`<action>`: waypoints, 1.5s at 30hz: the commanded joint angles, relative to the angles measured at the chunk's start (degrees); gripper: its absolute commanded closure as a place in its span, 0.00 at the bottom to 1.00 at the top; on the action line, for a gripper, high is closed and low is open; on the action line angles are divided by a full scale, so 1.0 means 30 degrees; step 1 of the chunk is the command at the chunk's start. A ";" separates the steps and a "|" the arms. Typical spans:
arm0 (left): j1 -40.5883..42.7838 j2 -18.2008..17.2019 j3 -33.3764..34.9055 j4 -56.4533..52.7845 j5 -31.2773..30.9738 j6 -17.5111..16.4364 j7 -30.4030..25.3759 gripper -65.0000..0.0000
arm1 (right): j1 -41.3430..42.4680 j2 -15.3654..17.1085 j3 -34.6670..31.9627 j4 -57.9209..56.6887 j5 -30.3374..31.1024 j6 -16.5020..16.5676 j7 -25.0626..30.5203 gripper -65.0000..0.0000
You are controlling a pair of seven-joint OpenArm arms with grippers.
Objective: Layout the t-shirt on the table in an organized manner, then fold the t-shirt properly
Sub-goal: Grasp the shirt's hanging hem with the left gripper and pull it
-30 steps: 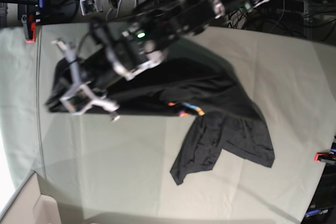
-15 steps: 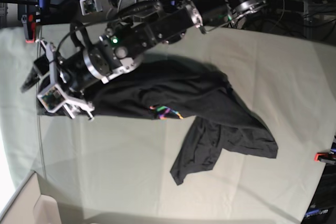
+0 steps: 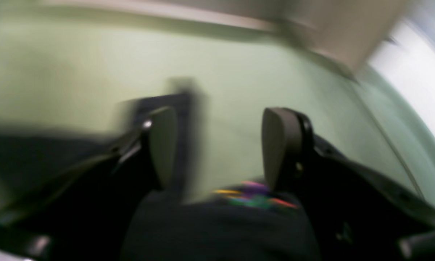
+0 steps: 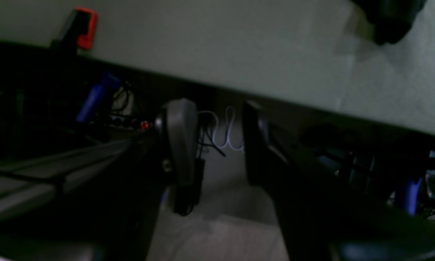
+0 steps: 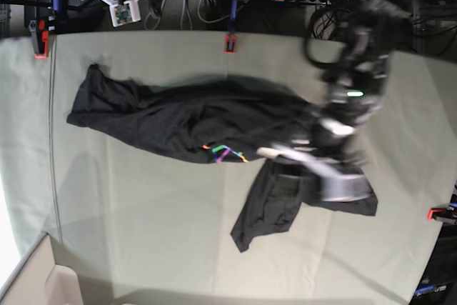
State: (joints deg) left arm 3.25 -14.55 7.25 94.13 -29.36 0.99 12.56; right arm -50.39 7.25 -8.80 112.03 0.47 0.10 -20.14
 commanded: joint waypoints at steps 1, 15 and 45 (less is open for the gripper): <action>0.0105 0.0087 -0.1316 -0.0328 -0.0541 -0.0229 -0.0215 0.43 | -0.0243 0.0002 -0.0013 0.0357 0.0063 0.0070 0.0369 0.65; -0.2591 0.0614 -0.5536 -0.8416 -0.1479 -0.0288 -0.0215 0.43 | -0.0009 0.0002 -0.0042 0.0328 0.0092 0.0070 0.0369 0.65; -0.6049 0.1376 -0.4159 -1.2665 -0.1538 -0.0317 -0.0186 1.00 | -0.0009 -0.0291 0.0017 0.0328 0.0092 0.0070 0.0369 0.65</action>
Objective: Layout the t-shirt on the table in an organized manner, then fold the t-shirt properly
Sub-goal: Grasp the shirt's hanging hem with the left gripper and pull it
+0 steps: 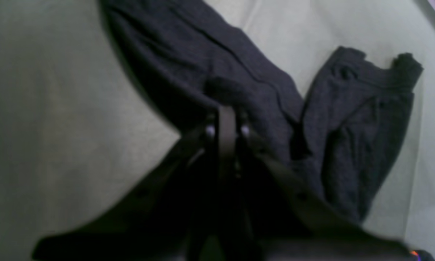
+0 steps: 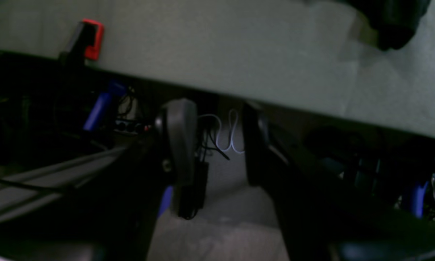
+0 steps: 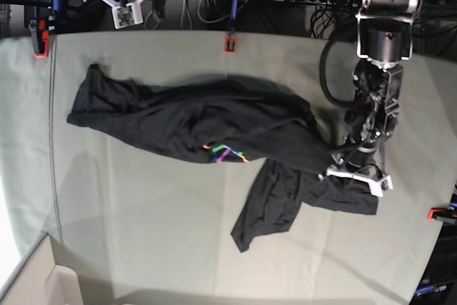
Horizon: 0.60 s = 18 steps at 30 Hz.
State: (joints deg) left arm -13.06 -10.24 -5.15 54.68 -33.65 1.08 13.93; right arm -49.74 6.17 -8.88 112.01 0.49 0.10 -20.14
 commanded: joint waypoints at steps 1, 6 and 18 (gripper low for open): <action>-0.0467 -0.0059 -0.0028 0.1482 -0.0110 -0.0346 -0.0527 1.00 | -0.0227 0.0066 0.0104 0.0335 0.0085 0.0070 0.0369 0.65; 0.0617 -0.0001 0.0177 0.7841 -0.0110 -0.0229 -0.0469 1.00 | -0.0227 0.0096 0.0104 0.0335 0.0085 0.0070 0.0369 0.65; -0.2694 0.1084 0.3313 0.6786 0.0095 -0.0170 0.0205 1.00 | -0.0227 0.0096 0.0134 0.0306 -0.0003 0.0070 0.0340 0.65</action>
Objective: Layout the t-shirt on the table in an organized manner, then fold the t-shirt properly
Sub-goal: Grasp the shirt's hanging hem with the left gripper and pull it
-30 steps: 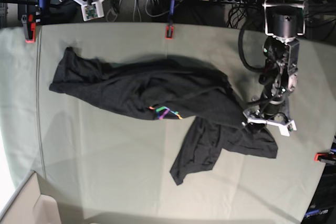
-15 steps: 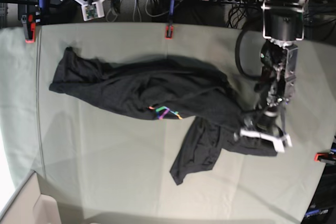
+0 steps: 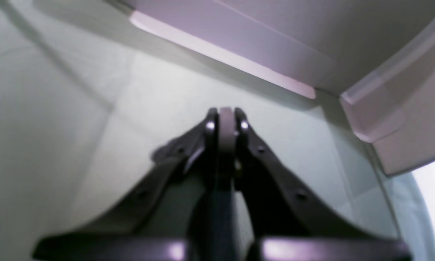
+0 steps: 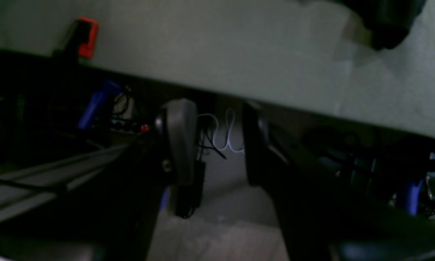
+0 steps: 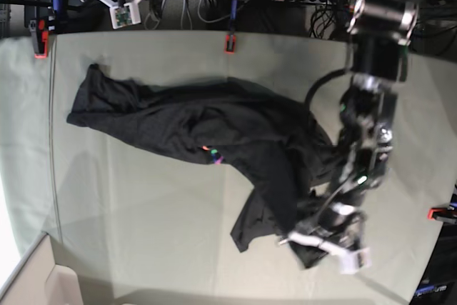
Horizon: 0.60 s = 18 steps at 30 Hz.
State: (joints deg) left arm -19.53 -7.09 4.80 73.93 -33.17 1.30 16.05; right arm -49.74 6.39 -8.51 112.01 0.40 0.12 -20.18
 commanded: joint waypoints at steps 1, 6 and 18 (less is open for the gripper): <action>-0.0977 0.0269 0.0115 -0.0160 -0.0065 -0.0243 -0.0501 1.00 | -0.0227 0.0023 0.0010 0.0306 0.0026 0.0062 0.0355 0.65; -0.3527 0.1617 0.1668 -0.2710 -0.0065 -0.0302 -0.0501 1.00 | -0.0198 -0.0036 0.0039 0.0335 0.0026 0.0062 -0.0524 0.65; -0.5666 0.2496 0.5419 -0.5816 -0.0065 -0.0331 -0.0384 0.59 | 0.0124 -0.0094 0.0010 0.0335 0.0085 0.0062 -0.0847 0.65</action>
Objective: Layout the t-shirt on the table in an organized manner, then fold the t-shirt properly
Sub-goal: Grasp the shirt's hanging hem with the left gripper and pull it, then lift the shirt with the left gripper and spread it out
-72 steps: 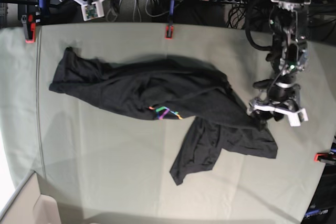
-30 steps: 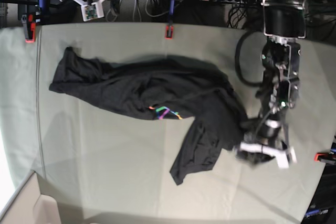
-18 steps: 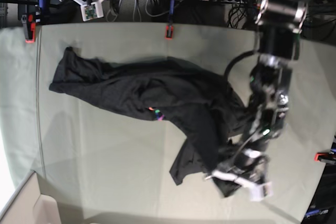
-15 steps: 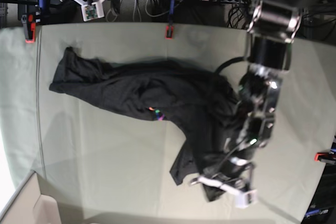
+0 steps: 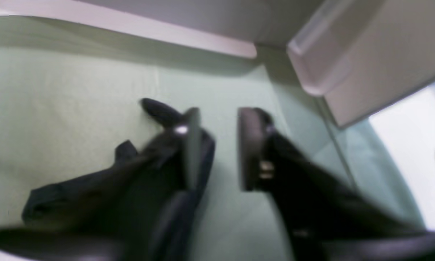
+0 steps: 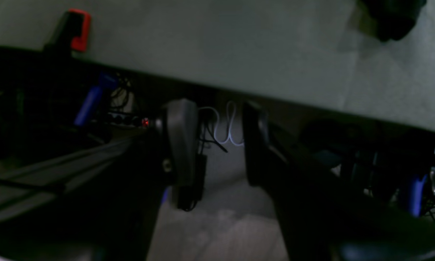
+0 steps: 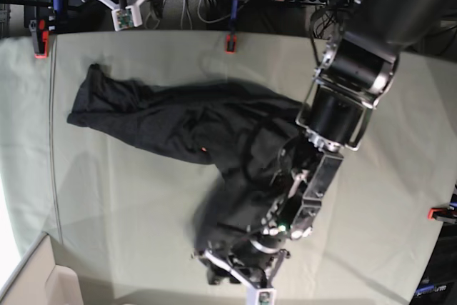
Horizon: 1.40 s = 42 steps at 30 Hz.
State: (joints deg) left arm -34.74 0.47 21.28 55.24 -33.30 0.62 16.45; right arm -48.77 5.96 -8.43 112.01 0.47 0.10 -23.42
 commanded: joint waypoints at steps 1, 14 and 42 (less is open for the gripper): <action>-0.0273 -0.0347 0.0102 0.0648 -0.0051 -0.0105 -0.0515 0.51 | -0.0196 0.0051 -0.0019 0.0335 0.0063 0.0070 0.0231 0.65; 0.6848 -0.4215 -0.6111 0.4135 -0.0168 -0.0164 -0.0633 0.30 | 0.0360 0.0139 -0.0019 0.0306 0.0063 0.0070 0.0290 0.65; 0.7786 -0.2984 -0.6550 -0.0173 -0.0168 -0.0164 -0.0691 0.51 | 0.0829 0.0169 -0.0019 0.0218 0.0005 0.0070 0.0261 0.65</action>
State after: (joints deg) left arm -10.63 -8.40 1.63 54.22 -33.71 0.30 14.52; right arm -45.65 6.48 -8.43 111.83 0.45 0.10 -23.62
